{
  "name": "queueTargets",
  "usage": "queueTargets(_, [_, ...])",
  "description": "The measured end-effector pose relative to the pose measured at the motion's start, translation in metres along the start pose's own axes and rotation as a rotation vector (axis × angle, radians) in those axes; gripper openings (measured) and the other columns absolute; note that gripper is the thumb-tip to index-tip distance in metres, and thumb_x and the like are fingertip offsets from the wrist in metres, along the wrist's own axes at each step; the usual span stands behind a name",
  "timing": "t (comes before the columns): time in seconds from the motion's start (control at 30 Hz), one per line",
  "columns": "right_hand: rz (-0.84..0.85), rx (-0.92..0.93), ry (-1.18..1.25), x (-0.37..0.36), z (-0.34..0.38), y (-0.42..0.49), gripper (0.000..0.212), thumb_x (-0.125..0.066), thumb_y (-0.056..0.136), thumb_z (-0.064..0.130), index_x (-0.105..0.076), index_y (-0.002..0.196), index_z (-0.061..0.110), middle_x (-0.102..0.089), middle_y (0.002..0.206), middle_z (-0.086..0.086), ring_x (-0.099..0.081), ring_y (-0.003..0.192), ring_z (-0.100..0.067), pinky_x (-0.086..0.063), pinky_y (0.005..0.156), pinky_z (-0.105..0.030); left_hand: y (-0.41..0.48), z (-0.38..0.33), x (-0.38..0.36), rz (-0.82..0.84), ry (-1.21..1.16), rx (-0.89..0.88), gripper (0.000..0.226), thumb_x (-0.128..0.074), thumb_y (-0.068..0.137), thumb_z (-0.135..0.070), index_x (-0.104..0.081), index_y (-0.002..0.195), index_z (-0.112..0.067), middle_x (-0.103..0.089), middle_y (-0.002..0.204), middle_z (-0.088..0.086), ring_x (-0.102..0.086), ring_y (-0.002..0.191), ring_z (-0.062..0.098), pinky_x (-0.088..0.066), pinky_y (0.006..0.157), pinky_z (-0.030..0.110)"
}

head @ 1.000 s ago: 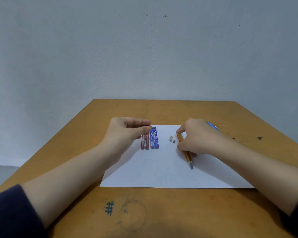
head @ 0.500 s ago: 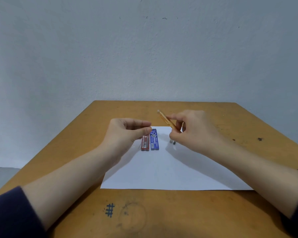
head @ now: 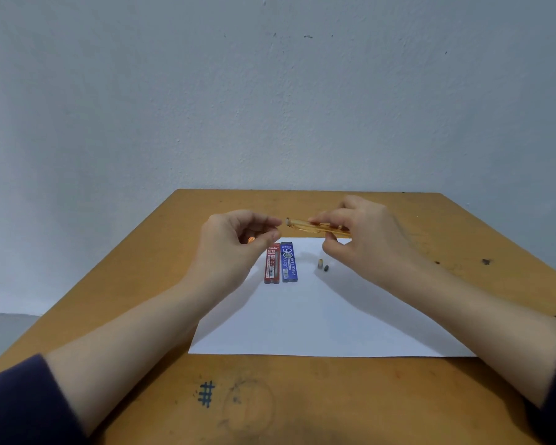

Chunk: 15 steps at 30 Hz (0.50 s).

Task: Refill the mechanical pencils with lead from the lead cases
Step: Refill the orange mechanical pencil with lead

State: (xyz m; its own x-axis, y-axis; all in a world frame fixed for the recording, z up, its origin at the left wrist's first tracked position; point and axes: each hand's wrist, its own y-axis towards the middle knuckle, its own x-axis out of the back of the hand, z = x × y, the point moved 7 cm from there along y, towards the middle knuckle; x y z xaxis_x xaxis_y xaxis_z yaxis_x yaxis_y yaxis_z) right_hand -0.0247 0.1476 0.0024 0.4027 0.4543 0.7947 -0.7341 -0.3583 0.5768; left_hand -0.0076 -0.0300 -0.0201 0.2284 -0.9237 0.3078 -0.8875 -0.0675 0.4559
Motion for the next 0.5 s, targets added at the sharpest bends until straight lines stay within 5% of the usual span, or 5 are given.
queueTargets(0.13, [-0.133, 0.132, -0.029, 0.0027, -0.0021, 0.0020, 0.033, -0.061, 0.076, 0.011, -0.073, 0.104, 0.023, -0.059, 0.082, -0.001, -0.047, 0.071, -0.014, -0.048, 0.058, -0.031, 0.0023, 0.0028, 0.0025, -0.025, -0.017, -0.012, 0.026, -0.075, 0.079, -0.005, -0.069, 0.079, -0.030, -0.068, 0.067, -0.017, -0.060, 0.066, -0.005, -0.042, 0.060, 0.007])
queueTargets(0.5, [-0.204, 0.260, -0.060, 0.0015, -0.0022, 0.0029, 0.033, -0.061, 0.069, 0.005, -0.076, 0.097, 0.018, -0.058, 0.075, -0.004, -0.050, 0.064, -0.018, -0.046, 0.054, -0.029, 0.0052, 0.0049, 0.0050, -0.053, 0.001, -0.068, 0.028, -0.076, 0.079, -0.008, -0.068, 0.077, -0.035, -0.070, 0.073, -0.015, -0.062, 0.073, 0.005, -0.044, 0.063, 0.010])
